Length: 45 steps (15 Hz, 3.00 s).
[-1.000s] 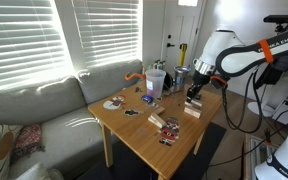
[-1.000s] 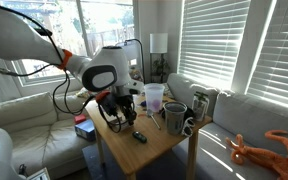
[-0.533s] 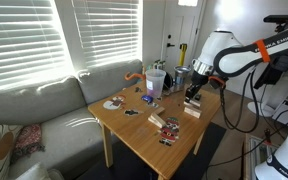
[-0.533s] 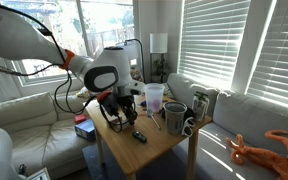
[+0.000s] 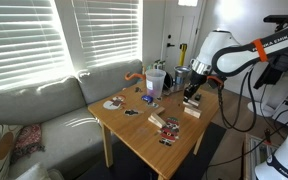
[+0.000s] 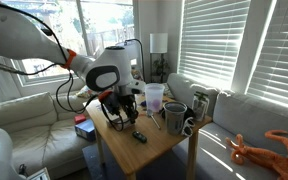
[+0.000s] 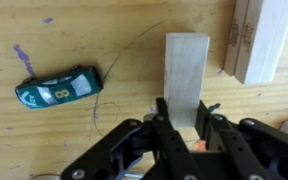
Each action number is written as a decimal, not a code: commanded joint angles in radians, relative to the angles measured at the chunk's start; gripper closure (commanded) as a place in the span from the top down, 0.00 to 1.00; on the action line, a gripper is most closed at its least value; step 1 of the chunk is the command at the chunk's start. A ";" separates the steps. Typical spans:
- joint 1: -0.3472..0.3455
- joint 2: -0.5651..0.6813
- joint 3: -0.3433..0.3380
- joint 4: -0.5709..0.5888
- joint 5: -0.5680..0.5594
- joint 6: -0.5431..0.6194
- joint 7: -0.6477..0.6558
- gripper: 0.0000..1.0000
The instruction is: Put the toy car on the table, then move the right wooden blocks in line with the middle blocks and put the toy car on the wooden blocks
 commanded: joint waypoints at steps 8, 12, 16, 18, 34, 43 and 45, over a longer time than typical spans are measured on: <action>0.009 0.030 0.003 0.025 0.023 0.012 -0.018 0.07; 0.010 0.039 0.006 0.029 0.021 0.009 -0.017 0.60; 0.010 0.052 0.011 0.036 0.014 0.003 -0.015 0.72; 0.009 0.059 0.015 0.038 0.011 -0.002 -0.012 0.47; 0.003 0.027 0.037 0.009 -0.010 -0.054 0.030 0.07; -0.007 -0.018 0.053 -0.031 -0.010 -0.091 0.103 0.07; -0.009 -0.024 0.056 -0.038 -0.014 -0.086 0.118 0.07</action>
